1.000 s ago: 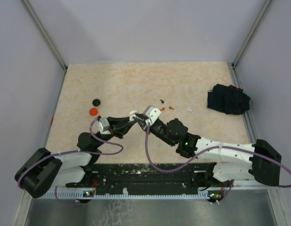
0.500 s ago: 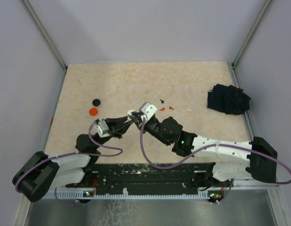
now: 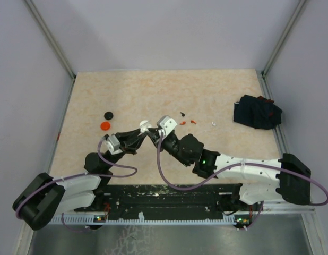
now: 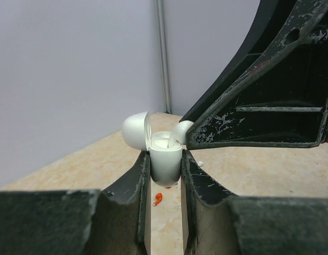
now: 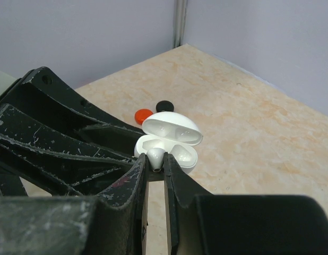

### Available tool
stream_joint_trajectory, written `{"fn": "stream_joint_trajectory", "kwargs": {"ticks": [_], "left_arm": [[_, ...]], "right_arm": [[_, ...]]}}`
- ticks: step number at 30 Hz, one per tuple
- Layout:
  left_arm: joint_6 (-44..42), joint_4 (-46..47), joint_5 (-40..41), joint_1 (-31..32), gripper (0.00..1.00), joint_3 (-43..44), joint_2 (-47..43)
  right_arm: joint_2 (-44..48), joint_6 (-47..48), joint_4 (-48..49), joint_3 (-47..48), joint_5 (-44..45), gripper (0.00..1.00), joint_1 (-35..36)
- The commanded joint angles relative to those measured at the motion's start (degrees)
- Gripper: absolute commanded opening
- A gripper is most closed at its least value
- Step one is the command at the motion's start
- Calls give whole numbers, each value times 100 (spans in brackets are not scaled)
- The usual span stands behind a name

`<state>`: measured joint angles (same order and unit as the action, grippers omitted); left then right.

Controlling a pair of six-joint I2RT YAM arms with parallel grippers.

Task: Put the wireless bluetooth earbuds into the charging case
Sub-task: Place the earbud in the charging case.

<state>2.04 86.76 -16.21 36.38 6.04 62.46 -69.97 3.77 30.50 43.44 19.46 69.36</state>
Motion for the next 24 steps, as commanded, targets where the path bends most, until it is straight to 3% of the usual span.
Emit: {"fn": "stream_joint_trajectory", "kwargs": {"ticks": [1, 6, 14, 24], "left_arm": [[-99, 685, 135, 1, 0, 93, -72], [-653, 500, -151, 48, 0, 69, -89], [-1535, 90, -352, 59, 0, -31, -255], [-1946, -124, -486, 62, 0, -50, -260]], "right_arm": [[-232, -213, -446, 206, 19, 10, 134], [-284, -510, -950, 548, 90, 9, 138], [-752, -1246, -3267, 1958, 200, 9, 131], [-1192, -2261, -5050, 3165, 335, 10, 91]]}}
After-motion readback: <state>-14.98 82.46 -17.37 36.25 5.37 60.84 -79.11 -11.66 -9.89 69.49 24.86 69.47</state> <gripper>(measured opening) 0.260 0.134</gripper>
